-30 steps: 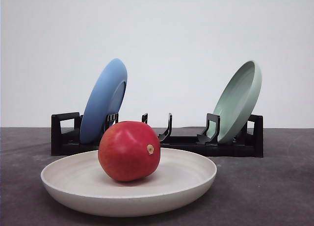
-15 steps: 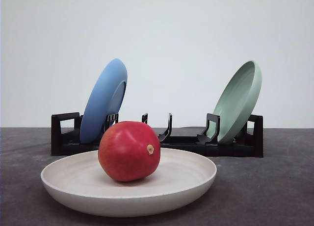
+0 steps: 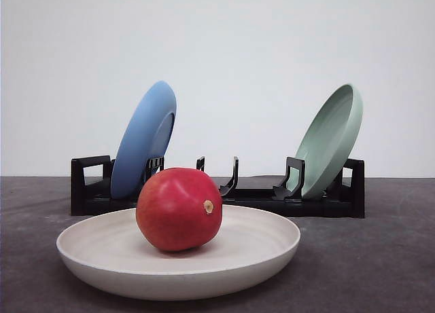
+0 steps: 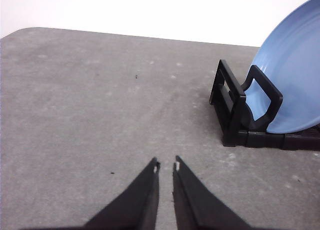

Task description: Place pomegranate in white plate

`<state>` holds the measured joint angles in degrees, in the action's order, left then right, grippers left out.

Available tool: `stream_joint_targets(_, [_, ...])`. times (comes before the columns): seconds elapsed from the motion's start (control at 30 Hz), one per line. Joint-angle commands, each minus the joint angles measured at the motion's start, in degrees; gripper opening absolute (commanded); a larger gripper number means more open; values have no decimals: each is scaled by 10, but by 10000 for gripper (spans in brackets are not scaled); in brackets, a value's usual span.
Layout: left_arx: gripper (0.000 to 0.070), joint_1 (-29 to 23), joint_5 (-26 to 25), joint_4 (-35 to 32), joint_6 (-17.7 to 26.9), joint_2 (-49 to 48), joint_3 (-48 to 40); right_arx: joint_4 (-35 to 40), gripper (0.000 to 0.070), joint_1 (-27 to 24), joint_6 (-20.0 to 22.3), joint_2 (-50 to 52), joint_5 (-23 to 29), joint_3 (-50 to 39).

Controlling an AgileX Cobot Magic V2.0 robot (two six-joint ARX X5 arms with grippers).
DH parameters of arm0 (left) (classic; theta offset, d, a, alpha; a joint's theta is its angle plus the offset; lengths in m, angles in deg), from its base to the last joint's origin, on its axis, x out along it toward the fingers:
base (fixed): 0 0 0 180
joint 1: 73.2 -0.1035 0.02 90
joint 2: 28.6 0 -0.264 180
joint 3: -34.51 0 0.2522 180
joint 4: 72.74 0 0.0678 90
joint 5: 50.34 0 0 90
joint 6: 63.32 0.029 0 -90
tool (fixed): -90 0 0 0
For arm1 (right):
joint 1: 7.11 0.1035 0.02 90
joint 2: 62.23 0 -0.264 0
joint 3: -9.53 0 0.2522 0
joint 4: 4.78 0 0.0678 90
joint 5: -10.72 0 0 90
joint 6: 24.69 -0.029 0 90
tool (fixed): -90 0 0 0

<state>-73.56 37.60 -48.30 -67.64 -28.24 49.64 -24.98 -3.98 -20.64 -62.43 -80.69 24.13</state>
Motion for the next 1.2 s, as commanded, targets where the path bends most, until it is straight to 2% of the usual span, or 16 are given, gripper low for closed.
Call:
stream_joint_targets(0.0, [33,-1,0,0,-5,0,-7,7,40,0,-8,0,0,-2])
stream_joint_targets(1.17, [33,-1,0,0,-5,0,-7,7,40,0,-8,0,0,-2])
